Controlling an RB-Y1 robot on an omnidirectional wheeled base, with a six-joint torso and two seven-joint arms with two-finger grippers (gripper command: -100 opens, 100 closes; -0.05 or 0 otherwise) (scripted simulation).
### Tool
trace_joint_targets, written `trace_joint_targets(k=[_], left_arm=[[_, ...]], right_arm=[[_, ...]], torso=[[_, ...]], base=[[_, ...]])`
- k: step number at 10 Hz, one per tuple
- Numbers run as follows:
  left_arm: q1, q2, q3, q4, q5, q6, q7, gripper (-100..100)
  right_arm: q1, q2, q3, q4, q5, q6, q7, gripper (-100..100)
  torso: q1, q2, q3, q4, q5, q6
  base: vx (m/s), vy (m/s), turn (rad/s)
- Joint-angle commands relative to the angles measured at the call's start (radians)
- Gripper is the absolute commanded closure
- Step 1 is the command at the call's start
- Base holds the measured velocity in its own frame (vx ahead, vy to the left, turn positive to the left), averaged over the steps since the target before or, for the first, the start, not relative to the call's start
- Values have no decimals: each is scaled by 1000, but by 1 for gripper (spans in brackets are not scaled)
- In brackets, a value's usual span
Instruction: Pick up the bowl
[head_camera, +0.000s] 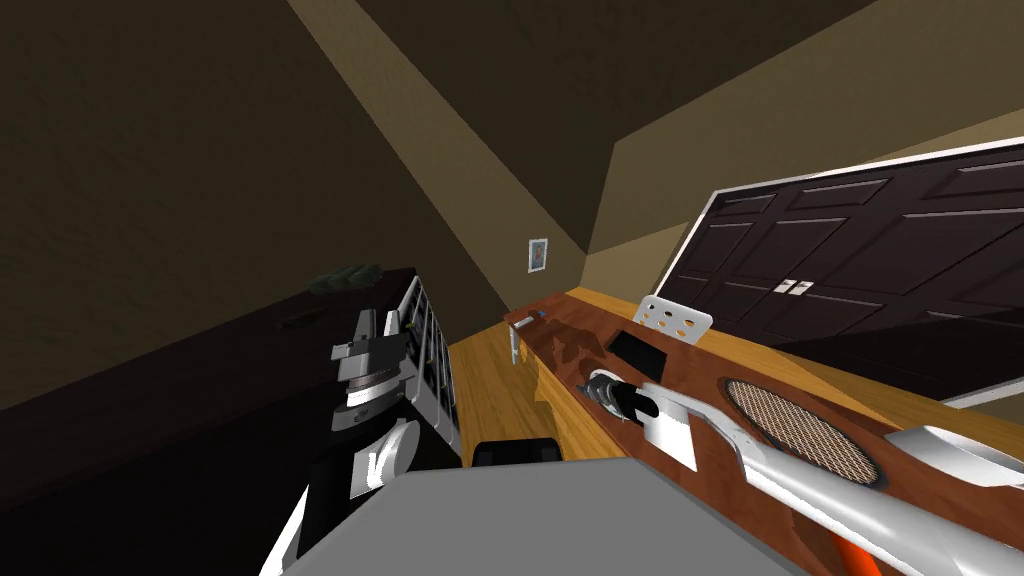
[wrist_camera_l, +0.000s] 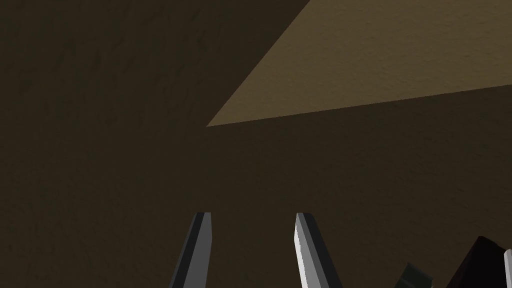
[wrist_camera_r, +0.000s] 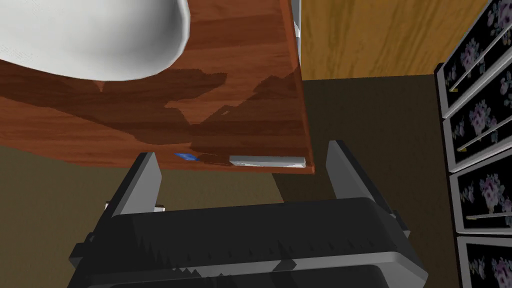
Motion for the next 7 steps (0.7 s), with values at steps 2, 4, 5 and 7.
trace_joint_targets(k=[2,4,5,7], left_arm=[[0,0,0,0,0,0,0,0],[0,0,0,0,0,0,0,0],[0,0,0,0,0,0,0,0],[0,0,0,0,0,0,0,0]], right_arm=[[-16,-61,61,24,-24,67,53,-100],[-16,-97,102,37,-44,104,79,-100],[-13,-109,121,44,-53,118,89,-100],[-3,-120,155,55,-70,137,102,-100]], torso=[[1,-1,0,0,0,0],[0,0,0,0,0,0],[-1,0,0,0,0,0],[0,1,0,0,0,0]], base=[[71,33,71],[65,16,34],[65,17,21],[52,22,5]])
